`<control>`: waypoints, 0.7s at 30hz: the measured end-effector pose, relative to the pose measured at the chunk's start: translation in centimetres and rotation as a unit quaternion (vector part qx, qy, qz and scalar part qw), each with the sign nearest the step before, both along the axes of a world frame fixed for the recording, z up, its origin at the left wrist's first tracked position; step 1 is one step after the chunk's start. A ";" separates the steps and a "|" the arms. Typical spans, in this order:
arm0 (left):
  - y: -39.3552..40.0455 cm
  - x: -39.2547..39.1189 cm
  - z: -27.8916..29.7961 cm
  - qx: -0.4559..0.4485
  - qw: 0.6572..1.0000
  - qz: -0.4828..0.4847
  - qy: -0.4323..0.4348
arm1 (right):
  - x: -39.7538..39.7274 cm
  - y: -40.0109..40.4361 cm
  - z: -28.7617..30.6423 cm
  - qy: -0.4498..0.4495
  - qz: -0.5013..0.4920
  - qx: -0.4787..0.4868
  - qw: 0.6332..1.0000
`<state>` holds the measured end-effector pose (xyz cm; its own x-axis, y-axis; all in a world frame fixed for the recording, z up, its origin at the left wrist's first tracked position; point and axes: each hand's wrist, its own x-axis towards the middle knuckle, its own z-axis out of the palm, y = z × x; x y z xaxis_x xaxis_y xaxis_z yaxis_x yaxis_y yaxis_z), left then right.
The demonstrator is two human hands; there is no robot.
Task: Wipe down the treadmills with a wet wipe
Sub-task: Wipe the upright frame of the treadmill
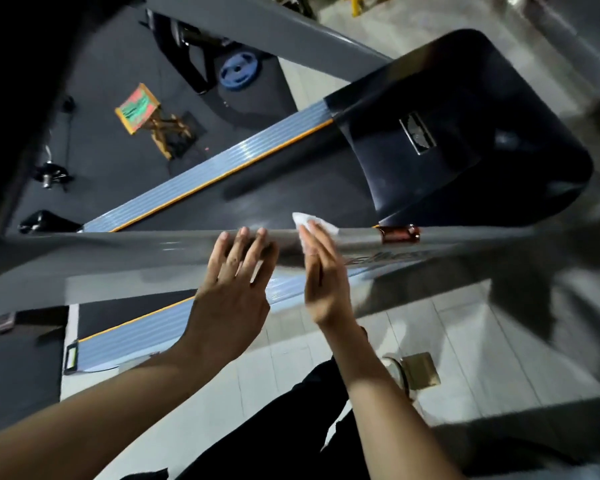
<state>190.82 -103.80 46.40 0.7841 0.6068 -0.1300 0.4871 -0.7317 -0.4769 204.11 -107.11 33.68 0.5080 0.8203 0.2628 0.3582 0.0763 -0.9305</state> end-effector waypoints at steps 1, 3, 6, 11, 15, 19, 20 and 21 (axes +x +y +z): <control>0.0 -0.5 0.6 0.006 1.000 0.007 -0.001 | -0.3 0.0 0.6 -0.016 0.020 0.003 1.000; -0.1 -1.6 1.8 0.015 1.000 0.012 -0.006 | 0.7 -0.3 -0.5 -0.037 0.022 -0.004 0.999; -0.2 -3.3 3.4 0.024 0.999 0.033 -0.016 | 3.2 -0.6 -3.8 0.037 -0.081 -0.061 0.994; -0.7 -6.4 4.8 0.043 0.997 0.059 -0.038 | -2.3 0.2 3.3 0.055 -0.023 -0.004 0.998; -1.2 -8.6 5.9 0.051 0.995 0.069 -0.052 | -9.0 1.4 11.3 -0.001 0.126 0.133 0.983; -1.6 -10.8 7.7 0.067 0.990 0.088 -0.091 | -7.3 2.6 10.0 -0.050 0.131 0.127 0.982; -1.7 -11.4 8.2 0.067 0.988 0.094 -0.099 | -6.0 2.6 8.6 -0.057 0.103 0.099 0.988; -1.7 -12.0 8.6 0.065 0.987 0.097 -0.107 | -4.9 2.5 7.0 -0.061 0.064 0.066 0.994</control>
